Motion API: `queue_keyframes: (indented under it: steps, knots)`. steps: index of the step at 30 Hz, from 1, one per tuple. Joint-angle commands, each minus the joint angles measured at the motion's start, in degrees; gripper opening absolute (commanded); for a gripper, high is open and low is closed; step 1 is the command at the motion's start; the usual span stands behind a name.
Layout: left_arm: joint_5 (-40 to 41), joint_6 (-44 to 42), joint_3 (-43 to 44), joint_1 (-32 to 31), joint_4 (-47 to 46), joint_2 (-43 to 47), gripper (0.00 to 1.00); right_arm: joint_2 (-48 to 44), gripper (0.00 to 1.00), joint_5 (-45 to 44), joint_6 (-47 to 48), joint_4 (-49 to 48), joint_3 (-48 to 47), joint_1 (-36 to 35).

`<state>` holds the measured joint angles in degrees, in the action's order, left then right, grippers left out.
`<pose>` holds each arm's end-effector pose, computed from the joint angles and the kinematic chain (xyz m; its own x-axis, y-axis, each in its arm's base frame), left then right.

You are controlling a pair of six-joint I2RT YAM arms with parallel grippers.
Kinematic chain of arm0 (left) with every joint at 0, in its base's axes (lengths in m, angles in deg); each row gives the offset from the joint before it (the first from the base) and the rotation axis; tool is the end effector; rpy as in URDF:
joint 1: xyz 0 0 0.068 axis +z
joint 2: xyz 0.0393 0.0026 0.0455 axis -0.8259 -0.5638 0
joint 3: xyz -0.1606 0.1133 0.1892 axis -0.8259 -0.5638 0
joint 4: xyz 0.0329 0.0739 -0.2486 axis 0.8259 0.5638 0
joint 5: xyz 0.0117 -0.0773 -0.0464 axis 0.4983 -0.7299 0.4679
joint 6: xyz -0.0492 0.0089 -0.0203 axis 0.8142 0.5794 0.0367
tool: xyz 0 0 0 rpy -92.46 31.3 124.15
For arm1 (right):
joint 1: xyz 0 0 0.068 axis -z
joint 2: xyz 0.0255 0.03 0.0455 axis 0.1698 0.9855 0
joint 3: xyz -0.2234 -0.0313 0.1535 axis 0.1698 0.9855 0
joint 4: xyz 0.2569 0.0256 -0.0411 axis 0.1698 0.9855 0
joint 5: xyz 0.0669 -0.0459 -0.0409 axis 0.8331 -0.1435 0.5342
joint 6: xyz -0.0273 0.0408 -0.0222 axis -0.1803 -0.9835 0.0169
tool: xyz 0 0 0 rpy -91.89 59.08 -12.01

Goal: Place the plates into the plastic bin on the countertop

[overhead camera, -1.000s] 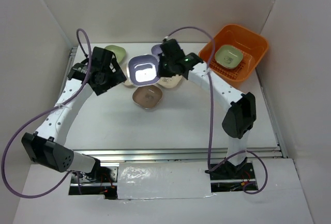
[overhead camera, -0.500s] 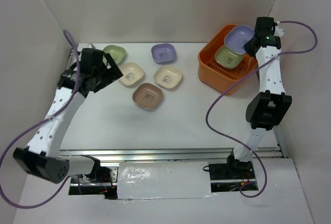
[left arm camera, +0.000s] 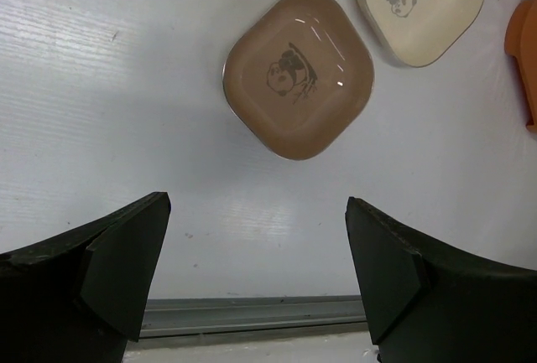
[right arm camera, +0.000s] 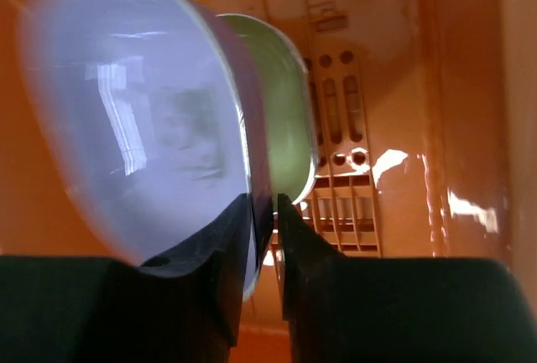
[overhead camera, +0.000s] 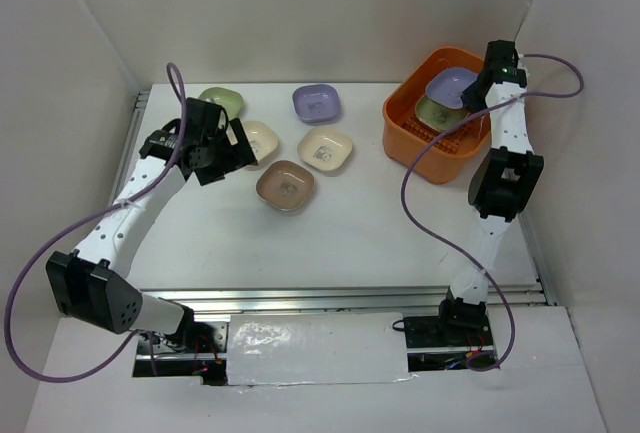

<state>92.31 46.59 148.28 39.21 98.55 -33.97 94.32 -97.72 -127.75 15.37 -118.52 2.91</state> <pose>0.2815 -0.0801 0.3577 -0.6623 -0.5155 -0.5438 -0.3082 0.8489 -0.4294 0.4914 -0.1161 0.2985 -0.3707 0.7227 -0.5834 0.7088 0.6260 0.3251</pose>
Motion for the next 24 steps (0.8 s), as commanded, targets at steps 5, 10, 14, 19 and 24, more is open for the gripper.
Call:
queue_keyframes:
  steps: [5, 10, 14, 19, 24]
  knots:
    - [-2.8, -1.7, -3.3, -0.3, -3.7, -4.4, 0.99, -2.3, 0.85, 8.1, 1.2, -6.2, -3.5, -0.7]
    - [-3.5, 0.8, -6.1, -0.2, -8.5, -7.2, 0.99, -15.3, 1.0, 8.5, 3.0, -8.9, -3.3, -3.5]
    - [-5.9, 7.0, -8.4, -0.1, -14.2, -10.2, 0.99, -26.7, 1.0, 7.1, 5.3, -10.8, 0.4, -7.5]
    - [-5.1, 13.6, -10.6, -0.1, -20.2, -15.0, 0.99, -40.7, 1.0, 13.0, 6.0, -14.1, 15.8, -14.1]
    - [1.6, 17.5, -7.1, -0.8, -16.8, -21.2, 0.97, -48.2, 1.0, 15.0, 5.1, -15.8, 26.0, -16.9]
